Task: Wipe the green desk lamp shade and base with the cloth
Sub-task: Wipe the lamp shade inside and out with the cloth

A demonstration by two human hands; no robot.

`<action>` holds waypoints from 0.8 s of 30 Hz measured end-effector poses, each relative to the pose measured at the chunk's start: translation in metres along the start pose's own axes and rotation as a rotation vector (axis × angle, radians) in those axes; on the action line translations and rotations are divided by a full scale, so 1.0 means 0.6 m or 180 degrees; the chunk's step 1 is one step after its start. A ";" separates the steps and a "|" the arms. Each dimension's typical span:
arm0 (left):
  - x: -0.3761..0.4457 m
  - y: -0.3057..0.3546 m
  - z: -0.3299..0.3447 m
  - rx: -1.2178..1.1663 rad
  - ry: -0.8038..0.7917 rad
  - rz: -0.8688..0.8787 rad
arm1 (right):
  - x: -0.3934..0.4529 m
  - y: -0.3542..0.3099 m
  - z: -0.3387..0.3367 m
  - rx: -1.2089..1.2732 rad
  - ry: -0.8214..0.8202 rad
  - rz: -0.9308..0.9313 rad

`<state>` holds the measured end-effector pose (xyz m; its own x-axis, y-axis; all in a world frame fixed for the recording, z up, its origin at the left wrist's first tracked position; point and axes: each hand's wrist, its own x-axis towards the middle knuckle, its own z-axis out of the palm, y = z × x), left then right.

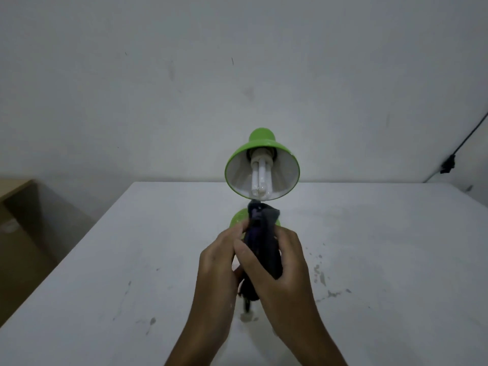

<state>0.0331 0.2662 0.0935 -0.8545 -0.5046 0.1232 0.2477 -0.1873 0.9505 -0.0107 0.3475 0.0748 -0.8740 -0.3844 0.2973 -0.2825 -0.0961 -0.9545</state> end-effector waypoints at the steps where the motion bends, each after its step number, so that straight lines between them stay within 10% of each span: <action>1: -0.002 0.000 0.003 0.0035 -0.0082 -0.0003 | -0.001 0.003 -0.003 0.0131 -0.0009 0.0107; 7: -0.005 0.005 0.017 0.0462 -0.0456 0.0304 | 0.016 0.004 -0.038 0.0432 0.0542 0.0141; 18: 0.095 0.069 0.014 0.1721 0.0672 0.2103 | 0.118 -0.039 -0.125 0.0732 0.0941 0.0084; 24: 0.198 0.093 0.014 0.1597 0.0584 0.1111 | 0.218 -0.053 -0.131 0.0550 0.0714 -0.0150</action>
<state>-0.0586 0.2028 0.1638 -0.6590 -0.6090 0.4414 0.2154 0.4094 0.8866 -0.1473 0.3722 0.1460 -0.9326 -0.1648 0.3211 -0.2701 -0.2713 -0.9238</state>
